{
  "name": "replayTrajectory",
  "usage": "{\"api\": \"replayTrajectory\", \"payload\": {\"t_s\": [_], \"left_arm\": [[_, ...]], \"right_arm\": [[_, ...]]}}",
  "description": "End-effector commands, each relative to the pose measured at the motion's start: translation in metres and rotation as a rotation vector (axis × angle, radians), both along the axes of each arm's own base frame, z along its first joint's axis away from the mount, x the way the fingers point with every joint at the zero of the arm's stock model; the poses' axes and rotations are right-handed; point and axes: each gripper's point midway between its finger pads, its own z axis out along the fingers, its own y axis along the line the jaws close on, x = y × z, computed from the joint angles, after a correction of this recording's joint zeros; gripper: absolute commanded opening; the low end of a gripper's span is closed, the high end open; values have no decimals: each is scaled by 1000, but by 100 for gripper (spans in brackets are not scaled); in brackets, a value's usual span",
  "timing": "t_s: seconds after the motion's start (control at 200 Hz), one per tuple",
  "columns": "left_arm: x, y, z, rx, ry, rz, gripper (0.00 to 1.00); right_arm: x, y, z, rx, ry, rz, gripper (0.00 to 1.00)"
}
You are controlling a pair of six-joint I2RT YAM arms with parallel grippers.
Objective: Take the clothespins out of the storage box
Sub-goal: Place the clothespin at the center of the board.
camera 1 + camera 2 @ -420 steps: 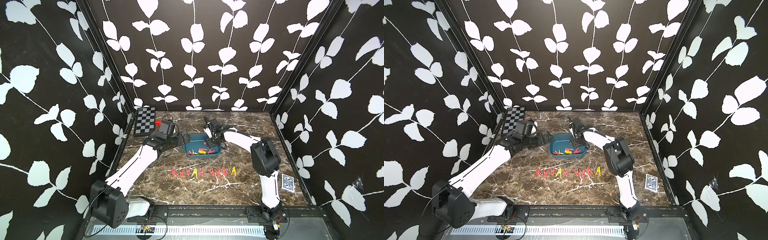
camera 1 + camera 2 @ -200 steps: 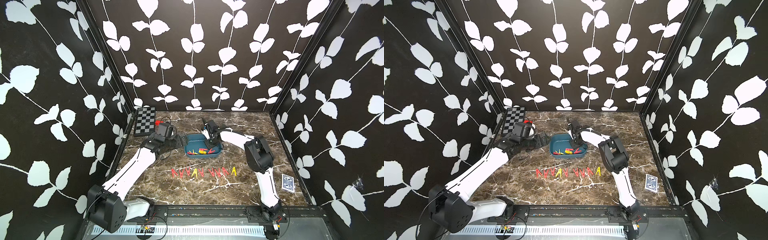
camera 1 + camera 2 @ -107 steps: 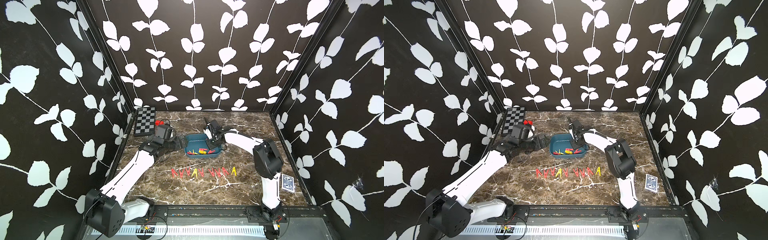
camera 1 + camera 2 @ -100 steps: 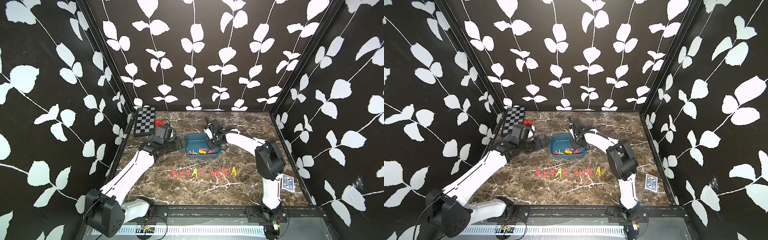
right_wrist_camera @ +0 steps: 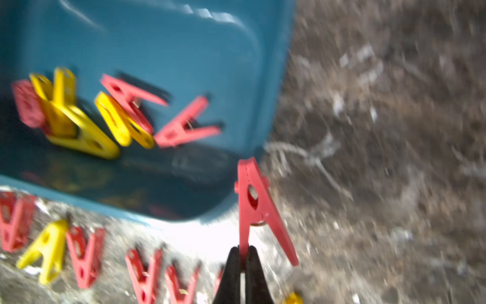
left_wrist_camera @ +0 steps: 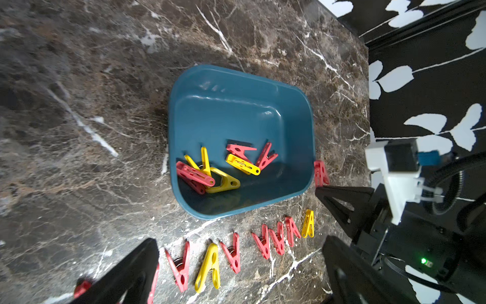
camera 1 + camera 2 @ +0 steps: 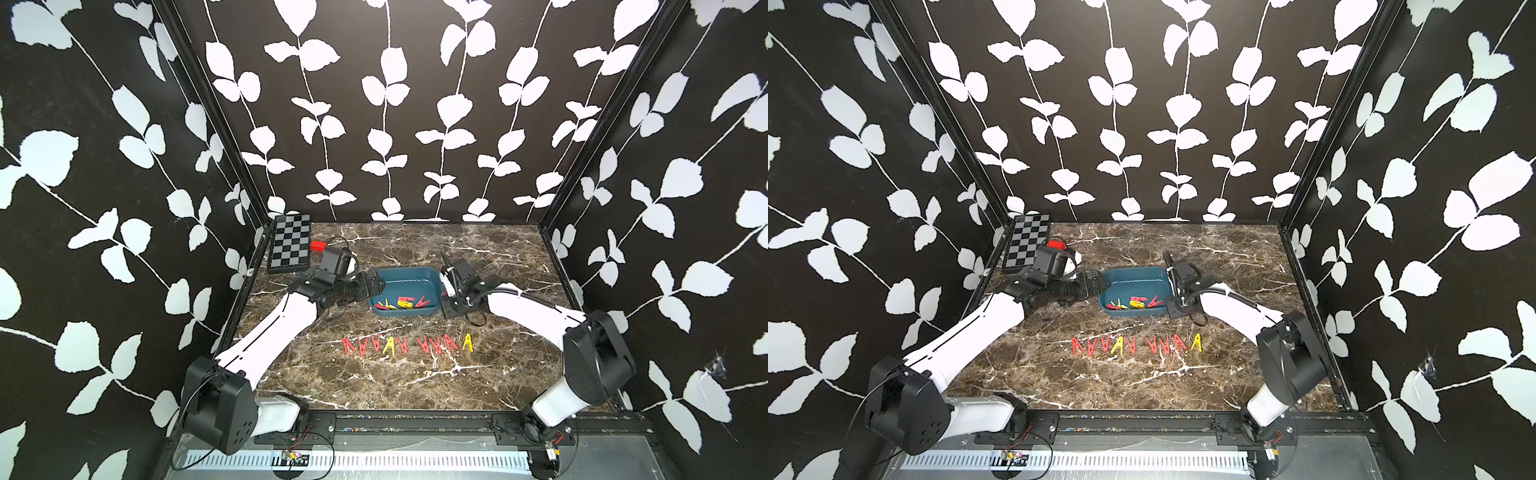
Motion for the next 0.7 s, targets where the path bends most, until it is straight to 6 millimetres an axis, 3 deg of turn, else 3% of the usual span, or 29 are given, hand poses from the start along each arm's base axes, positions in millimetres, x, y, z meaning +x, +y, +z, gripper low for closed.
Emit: {"api": "replayTrajectory", "payload": {"t_s": [0.0,0.305,0.695], "left_arm": [[4,-20,15,-42,-43,-58,99],[9,-43,11,-51,-29,-104,99],[9,-48,7,-50,-18,-111,99]], "right_arm": [[-11,-19,2,1,-17,-89,0],[-59,-60,-25,-42,58,-153,0],[-87,-78,-44,-71,125,-198,0]]}}
